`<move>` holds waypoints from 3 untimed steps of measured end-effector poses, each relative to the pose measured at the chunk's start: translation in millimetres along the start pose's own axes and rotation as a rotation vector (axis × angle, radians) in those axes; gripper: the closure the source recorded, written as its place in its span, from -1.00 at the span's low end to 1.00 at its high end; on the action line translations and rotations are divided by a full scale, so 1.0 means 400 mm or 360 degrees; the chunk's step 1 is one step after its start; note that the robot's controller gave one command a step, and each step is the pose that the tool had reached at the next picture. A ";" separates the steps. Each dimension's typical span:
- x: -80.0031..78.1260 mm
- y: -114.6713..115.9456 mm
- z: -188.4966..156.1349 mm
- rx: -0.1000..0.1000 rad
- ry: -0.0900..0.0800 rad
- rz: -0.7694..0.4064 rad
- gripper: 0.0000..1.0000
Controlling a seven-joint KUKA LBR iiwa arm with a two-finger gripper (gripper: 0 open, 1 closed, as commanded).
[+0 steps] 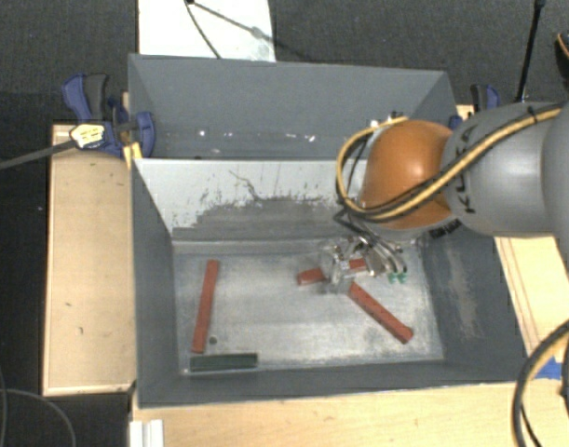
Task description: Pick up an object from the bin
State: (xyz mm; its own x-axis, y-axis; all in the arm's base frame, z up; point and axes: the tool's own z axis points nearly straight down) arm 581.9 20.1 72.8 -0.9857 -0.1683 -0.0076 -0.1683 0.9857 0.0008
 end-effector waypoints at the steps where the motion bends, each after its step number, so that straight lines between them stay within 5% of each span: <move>1: 0.004 -0.001 0.004 0.0000 0.0007 0.0005 -1.00; 2: 0.026 -0.101 0.005 0.0003 0.0011 0.0437 -1.00; 3: 0.021 -0.099 -0.002 0.0001 0.0002 0.0441 1.00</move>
Offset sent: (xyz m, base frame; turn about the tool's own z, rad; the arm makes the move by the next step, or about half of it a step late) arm 0.0000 0.0000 0.0000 0.0000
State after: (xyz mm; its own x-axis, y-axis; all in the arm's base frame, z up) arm 580.3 -20.3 73.5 -0.9942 0.1075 -0.0061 0.1075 0.9942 0.0018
